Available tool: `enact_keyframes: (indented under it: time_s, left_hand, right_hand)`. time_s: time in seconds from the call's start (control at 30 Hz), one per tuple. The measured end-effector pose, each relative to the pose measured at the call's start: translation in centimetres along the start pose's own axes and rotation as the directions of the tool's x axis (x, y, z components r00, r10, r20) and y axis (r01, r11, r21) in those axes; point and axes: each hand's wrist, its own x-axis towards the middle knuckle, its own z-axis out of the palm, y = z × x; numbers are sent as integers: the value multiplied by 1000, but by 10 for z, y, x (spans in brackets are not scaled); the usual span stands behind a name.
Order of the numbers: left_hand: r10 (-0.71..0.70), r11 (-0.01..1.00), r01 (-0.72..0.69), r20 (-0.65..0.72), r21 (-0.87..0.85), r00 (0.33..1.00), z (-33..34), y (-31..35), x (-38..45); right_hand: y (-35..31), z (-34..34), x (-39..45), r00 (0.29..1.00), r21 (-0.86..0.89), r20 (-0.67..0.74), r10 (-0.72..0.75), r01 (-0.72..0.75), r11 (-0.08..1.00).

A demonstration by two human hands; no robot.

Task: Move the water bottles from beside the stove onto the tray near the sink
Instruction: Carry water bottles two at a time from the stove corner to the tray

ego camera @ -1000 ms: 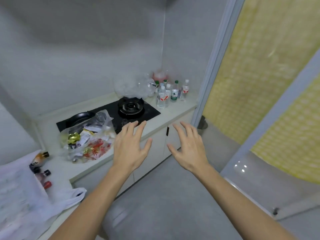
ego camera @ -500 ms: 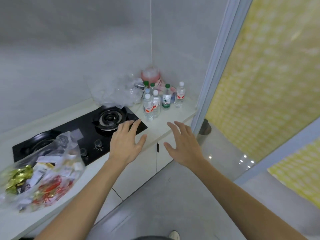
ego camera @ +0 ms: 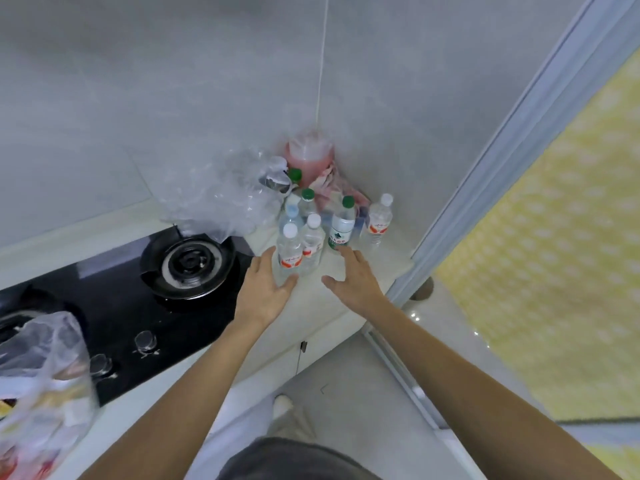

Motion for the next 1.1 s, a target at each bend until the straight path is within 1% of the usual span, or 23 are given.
enact_keyframes:
  time_s: [0.07, 0.17, 0.3, 0.4, 0.47, 0.57, 0.63, 0.8, 0.9, 0.97, 1.03, 1.1]
  left_hand:
    - [-77, 989, 74, -19, -131, 997, 19, 0, 25]
    - [-143, 973, 136, -22, -187, 989, 38, -2, 59]
    - [-233, 965, 233, 19, -118, 972, 55, -4, 92]
    - [-226, 974, 225, 16, 14, 974, 63, -6, 109]
    - [-234, 968, 235, -12, 88, 972, 66, -8, 117]
    - [-221, 962, 229, -71, 147, 973, 66, -10, 122]
    - [-203, 961, 217, -91, 172, 975, 67, -8, 123]
    - [-263, 959, 266, -43, 98, 964, 68, -1, 112]
    - [-247, 964, 248, -16, 100, 969, 75, 2, 90]
    - [-238, 963, 239, -20, 122, 971, 83, 4, 72]
    - [-262, 955, 265, -40, 137, 964, 92, 4, 54]
    - [-269, 955, 273, -52, 112, 962, 97, 4, 40]
  right_hand:
    - [7, 5, 36, 999, 43, 30, 32, -34, 998]
    - [12, 12, 82, 998, 55, 56, 29, -32, 998]
    - [6, 20, 126, 999, 108, 46, 10, -14, 994]
    - [5, 32, 150, 996, 76, 86, -27, 20, 997]
    - [9, 40, 161, 993, 66, 97, -64, 58, 996]
    - [14, 43, 170, 986, 47, 111, -123, 118, 992]
    - [18, 42, 173, 974, 2, 121, -192, 193, 981]
    - [36, 31, 175, 936, -20, 145, -320, 326, 945]
    - [47, 17, 162, 918, 34, 153, -367, 366, 930]
    - [59, 11, 150, 900, 24, 145, -411, 412, 911]
    - [71, 8, 135, 884, -15, 124, -451, 456, 890]
    - [79, 6, 122, 884, -43, 112, -454, 461, 886]
